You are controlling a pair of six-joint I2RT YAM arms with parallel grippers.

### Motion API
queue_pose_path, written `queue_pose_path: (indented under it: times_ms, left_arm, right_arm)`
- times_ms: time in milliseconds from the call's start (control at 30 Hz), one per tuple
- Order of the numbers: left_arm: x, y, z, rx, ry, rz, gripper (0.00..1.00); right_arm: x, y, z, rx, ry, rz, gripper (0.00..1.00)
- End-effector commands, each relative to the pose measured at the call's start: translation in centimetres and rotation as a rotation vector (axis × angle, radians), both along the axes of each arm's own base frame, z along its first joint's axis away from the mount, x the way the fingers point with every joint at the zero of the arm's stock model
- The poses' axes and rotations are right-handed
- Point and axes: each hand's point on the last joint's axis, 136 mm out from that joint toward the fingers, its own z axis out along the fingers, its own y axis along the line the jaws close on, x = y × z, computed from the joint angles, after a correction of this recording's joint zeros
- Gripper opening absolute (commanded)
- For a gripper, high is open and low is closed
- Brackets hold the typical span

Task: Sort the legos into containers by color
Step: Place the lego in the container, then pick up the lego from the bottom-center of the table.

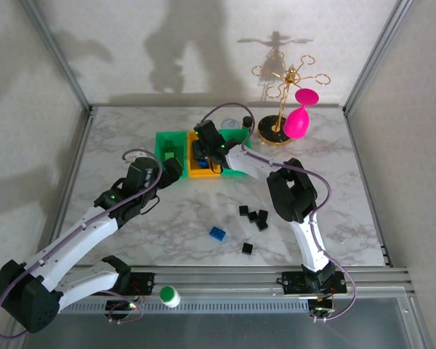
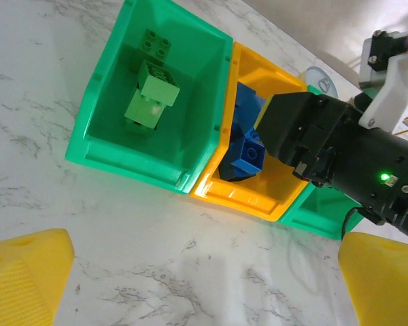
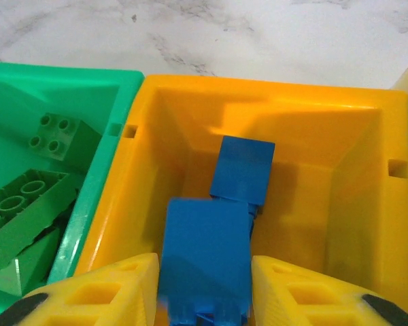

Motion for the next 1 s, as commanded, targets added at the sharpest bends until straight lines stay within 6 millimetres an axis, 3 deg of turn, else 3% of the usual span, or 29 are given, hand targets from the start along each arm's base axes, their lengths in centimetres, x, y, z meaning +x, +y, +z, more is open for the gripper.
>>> queue_pose_path:
  times_ms: [0,100,267,500,733,967]
  left_arm:
    - [0.4,-0.2,1.7,-0.029,-0.041,-0.01,1.0]
    - [0.3,-0.2,1.7,-0.029,-0.04,-0.008,1.0]
    - [0.3,-0.5,1.9,-0.048,-0.042,-0.018,1.0]
    - [-0.6,-0.6,1.8,-0.064,-0.042,-0.033,1.0]
    - [-2.1,-1.1,1.2,-0.076,-0.028,-0.064,1.0]
    - [-4.2,-2.1,-0.3,-0.052,0.007,-0.101,1.0]
  right_arm:
    - [0.9,0.3,0.4,-0.001,-0.023,0.014,0.42]
    - [0.9,0.4,1.2,0.009,-0.033,0.016,0.45]
    - [0.4,0.4,4.4,0.043,-0.069,0.034,0.49]
    - [-3.6,-0.7,7.5,0.046,-0.1,0.066,0.54]
    - [-10.1,-2.9,6.3,0.004,-0.041,0.138,0.59]
    - [-17.8,-6.0,3.0,-0.076,0.075,0.229,0.64]
